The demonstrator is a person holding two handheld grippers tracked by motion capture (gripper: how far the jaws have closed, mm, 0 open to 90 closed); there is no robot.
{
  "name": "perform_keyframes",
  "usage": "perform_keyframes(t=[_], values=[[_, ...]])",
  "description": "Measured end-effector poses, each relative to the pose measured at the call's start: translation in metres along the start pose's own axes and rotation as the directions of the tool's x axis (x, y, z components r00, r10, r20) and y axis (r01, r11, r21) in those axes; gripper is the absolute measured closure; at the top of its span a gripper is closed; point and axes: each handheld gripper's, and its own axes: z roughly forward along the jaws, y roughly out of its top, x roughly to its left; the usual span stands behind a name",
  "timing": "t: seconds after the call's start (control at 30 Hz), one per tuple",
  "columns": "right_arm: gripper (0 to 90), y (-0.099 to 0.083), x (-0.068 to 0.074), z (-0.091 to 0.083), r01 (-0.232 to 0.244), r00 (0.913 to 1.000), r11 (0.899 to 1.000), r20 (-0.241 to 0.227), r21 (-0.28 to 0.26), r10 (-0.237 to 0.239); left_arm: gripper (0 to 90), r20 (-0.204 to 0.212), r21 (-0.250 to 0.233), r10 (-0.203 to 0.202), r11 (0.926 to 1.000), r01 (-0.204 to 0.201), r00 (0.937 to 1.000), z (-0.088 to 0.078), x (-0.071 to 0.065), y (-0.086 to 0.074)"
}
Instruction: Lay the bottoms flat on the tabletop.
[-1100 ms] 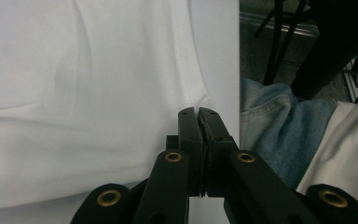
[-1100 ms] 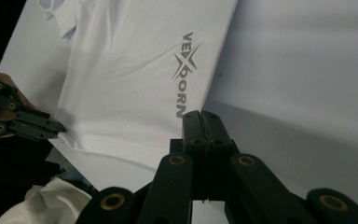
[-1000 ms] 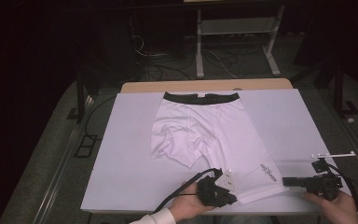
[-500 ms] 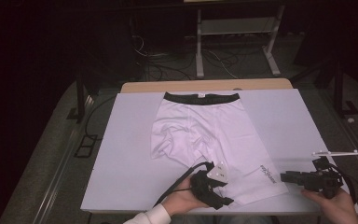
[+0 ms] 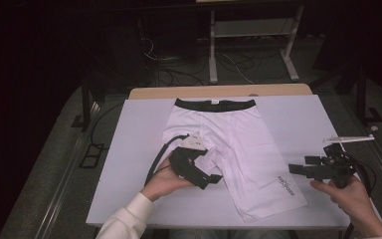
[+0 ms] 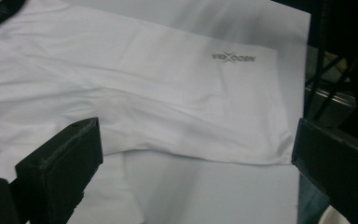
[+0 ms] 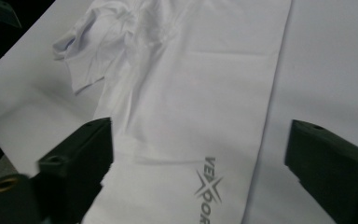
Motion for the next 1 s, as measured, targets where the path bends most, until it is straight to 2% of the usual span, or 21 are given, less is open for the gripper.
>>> perform_keyframes(t=[0.1, 0.3, 0.47, 0.67, 0.87, 1.0], values=[[0.0, 0.012, 0.004, 0.005, 0.032, 0.9994, 0.999, 0.011, 0.006, -0.032, 0.0, -0.02, -0.013, -0.017, 0.9998, 0.017, 0.9997, -0.011, 0.009, 0.0], [0.0, 0.033, 0.012, 0.018, 0.08, 0.9967, 0.997, -0.017, 0.019, -0.08, 0.0, -0.078, -0.027, -0.046, 0.9987, 0.044, 0.9959, -0.027, 0.024, -0.008], [0.0, 0.049, 0.027, 0.034, 0.132, 0.9893, 0.991, -0.063, 0.004, -0.132, 0.0, -0.121, -0.031, -0.069, 0.9974, 0.066, 0.9903, -0.037, 0.034, -0.018], [0.0, 0.062, 0.05, 0.058, 0.189, 0.978, 0.982, -0.094, 0.016, -0.186, 0.0, -0.163, -0.046, -0.102, 0.9943, 0.096, 0.9813, -0.052, 0.045, -0.031], [0.0, 0.071, 0.07, 0.082, 0.231, 0.9666, 0.973, -0.12, 0.025, -0.226, 0.0, -0.211, -0.056, -0.133, 0.9907, 0.124, 0.9685, -0.065, 0.055, -0.044], [0.0, 0.075, 0.083, 0.098, 0.26, 0.9569, 0.965, -0.143, 0.03, -0.253, 0.0, -0.23, -0.072, -0.167, 0.9853, 0.155, 0.9586, -0.07, 0.062, -0.056]])
